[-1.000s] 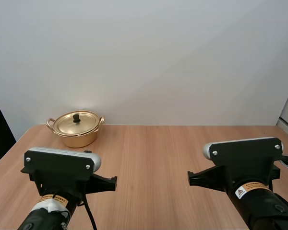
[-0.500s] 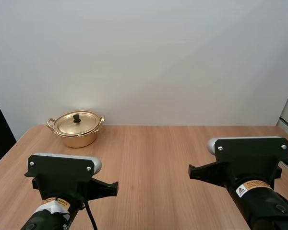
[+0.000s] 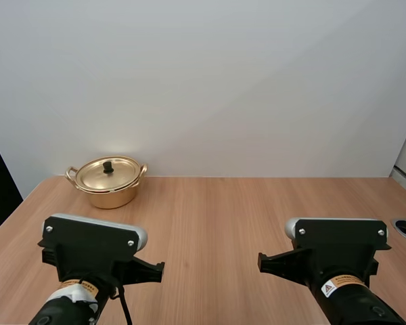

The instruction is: Open the pot, put the car inside, and close it

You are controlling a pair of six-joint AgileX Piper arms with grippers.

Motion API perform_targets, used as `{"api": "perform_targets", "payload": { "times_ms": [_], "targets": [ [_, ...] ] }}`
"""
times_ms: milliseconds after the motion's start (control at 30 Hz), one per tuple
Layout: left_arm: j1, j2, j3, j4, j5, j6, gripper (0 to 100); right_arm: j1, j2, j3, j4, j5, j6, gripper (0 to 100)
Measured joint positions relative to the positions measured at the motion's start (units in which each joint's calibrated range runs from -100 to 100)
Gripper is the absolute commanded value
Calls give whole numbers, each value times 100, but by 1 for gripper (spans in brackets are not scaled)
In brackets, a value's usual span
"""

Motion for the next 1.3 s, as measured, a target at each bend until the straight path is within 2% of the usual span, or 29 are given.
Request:
{"api": "perform_targets", "payload": {
  "times_ms": [233, 1300],
  "targets": [
    [125, 0, 0, -10, 0, -253, 0, 38, 0, 0, -39, 40, 0, 0],
    [125, 0, 0, -10, -34, -234, 0, 49, 0, 0, -39, 55, -46, 0]
  ]
}}
